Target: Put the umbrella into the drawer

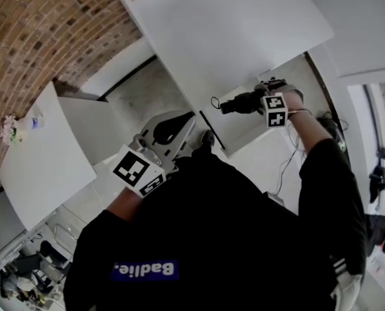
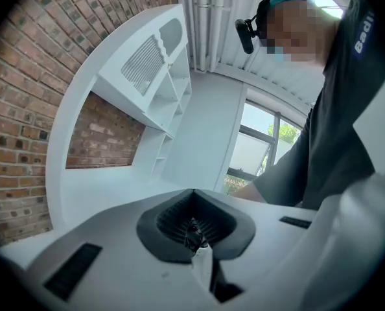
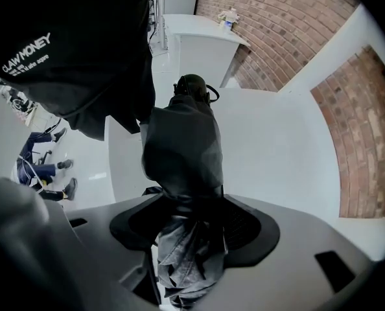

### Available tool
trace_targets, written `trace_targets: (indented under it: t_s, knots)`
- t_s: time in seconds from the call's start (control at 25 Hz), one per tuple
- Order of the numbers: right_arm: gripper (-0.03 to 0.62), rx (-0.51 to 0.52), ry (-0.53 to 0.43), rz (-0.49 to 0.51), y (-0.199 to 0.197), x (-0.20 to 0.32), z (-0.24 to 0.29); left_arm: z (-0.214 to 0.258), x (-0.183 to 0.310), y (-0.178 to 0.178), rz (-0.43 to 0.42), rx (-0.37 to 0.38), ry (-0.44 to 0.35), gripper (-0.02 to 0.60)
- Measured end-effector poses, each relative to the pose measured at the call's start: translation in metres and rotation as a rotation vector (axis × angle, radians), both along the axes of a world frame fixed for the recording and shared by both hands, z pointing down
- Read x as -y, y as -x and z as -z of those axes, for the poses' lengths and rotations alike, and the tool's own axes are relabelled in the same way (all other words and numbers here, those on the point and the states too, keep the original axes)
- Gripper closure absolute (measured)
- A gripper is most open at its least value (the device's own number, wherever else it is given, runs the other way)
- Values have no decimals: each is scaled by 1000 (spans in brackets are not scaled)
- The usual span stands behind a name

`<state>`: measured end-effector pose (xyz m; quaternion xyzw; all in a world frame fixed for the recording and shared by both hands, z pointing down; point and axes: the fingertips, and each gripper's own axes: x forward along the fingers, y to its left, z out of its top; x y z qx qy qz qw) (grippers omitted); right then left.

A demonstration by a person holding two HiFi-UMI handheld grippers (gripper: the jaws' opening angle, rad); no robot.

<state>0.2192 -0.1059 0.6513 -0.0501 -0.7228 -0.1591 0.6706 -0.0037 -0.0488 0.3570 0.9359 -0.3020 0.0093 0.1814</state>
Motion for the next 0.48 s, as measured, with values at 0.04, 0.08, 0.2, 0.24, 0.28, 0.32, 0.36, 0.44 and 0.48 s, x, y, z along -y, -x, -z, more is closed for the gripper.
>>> trace_targets:
  t_s: [0.04,0.08,0.2,0.24,0.28,0.32,0.36,0.44,0.48]
  knots:
    - [309,-2,4,-11,-4,-5,-2,0,0,-3,-10,1,1,578]
    - [309,-4,9,-20,-8,-10,-5,-1,0,-6,-19,3,2,579]
    - [309,-7,28,-35,-16,-23,-16,-3,0,-15,-40,11,10,578]
    - [309,-10,33,-35,-18,-27,-20,-4,1,-17,-46,15,14,578]
    - [309,-15,39,-33,-20,-30,-25,-6,1,-19,-51,19,19,578]
    - [309,-21,47,-29,-22,-34,-31,-8,1,-21,-55,23,24,578]
    - [309,-29,56,-23,-23,-37,-37,-9,1,-23,-58,28,29,578]
    - [309,-42,72,-9,-26,-43,-50,-13,2,-26,-64,40,39,578]
    - [309,-46,78,-4,-27,-44,-57,-14,3,-27,-66,47,43,578]
